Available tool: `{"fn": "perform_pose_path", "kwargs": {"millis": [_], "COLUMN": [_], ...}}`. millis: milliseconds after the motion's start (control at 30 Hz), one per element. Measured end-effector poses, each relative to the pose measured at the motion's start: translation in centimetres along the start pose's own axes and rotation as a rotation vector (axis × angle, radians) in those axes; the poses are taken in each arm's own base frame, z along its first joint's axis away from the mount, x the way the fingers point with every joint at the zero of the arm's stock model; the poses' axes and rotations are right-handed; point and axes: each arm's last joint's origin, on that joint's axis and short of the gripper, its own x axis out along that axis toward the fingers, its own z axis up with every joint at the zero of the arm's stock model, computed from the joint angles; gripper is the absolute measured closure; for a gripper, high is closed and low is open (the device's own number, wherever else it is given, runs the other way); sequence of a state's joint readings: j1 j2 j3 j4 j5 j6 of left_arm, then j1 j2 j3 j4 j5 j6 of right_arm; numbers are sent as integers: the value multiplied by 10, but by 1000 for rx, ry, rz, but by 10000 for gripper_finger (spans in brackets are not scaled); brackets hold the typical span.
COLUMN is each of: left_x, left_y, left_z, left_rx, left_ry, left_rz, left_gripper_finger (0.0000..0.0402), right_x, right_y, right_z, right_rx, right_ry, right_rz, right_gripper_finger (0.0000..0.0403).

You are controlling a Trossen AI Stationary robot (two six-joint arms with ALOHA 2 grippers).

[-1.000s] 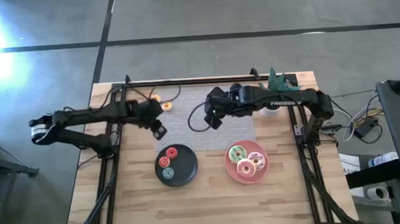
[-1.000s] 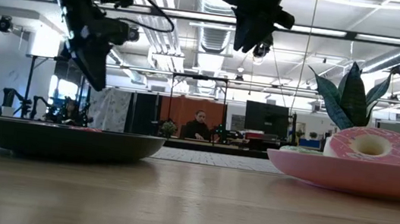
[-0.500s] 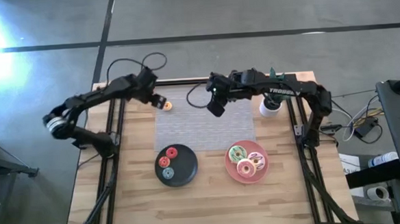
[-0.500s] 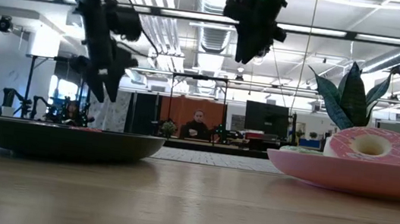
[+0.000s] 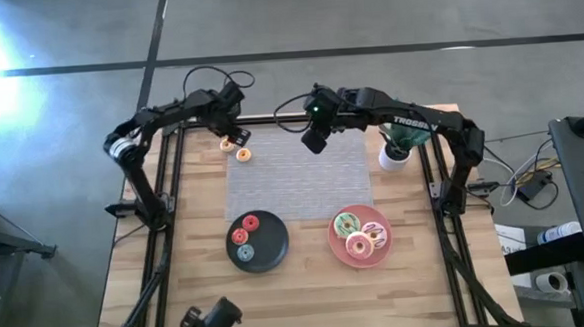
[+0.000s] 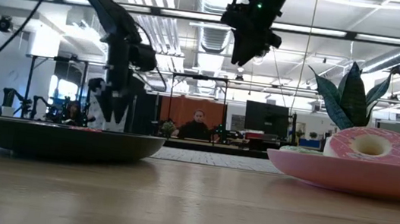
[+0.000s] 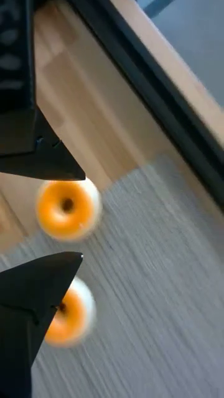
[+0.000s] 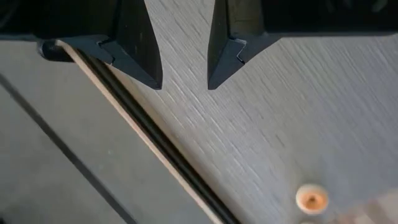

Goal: Pick & Place donuts
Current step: Put the small yellow donut on the black plate

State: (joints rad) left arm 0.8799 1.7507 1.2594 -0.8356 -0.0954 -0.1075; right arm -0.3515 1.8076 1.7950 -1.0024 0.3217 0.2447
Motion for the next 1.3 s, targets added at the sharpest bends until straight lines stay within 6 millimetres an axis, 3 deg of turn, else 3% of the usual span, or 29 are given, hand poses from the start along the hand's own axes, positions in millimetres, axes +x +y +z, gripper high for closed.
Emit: {"fn": "perform_pose_path", "kwargs": {"millis": [167, 367, 600, 733, 933, 1167, 1300], "left_x": [4, 7, 10, 16, 42, 43, 44], "left_y": [17, 46, 63, 63, 60, 61, 60], "left_z": [4, 5, 4, 6, 3, 5, 3], "left_rx": [62, 3, 3, -7, -33, -31, -33], "left_ry": [104, 91, 66, 65, 170, 153, 175], "left_rz": [-11, -216, -229, -234, -245, -243, -246], "left_gripper_finger": [230, 230, 230, 230, 230, 232, 255], "right_x": [2, 4, 8, 9, 9, 9, 9], "right_y": [-4, -4, -3, -3, -4, -4, -5], "right_z": [2, 3, 5, 6, 7, 7, 7], "right_rx": [30, 58, 69, 64, 69, 69, 69], "right_ry": [-9, -24, -63, -68, -73, -71, -71], "right_rz": [12, 15, 23, 23, 23, 21, 21], "right_gripper_finger": [284, 284, 284, 284, 284, 284, 284]}}
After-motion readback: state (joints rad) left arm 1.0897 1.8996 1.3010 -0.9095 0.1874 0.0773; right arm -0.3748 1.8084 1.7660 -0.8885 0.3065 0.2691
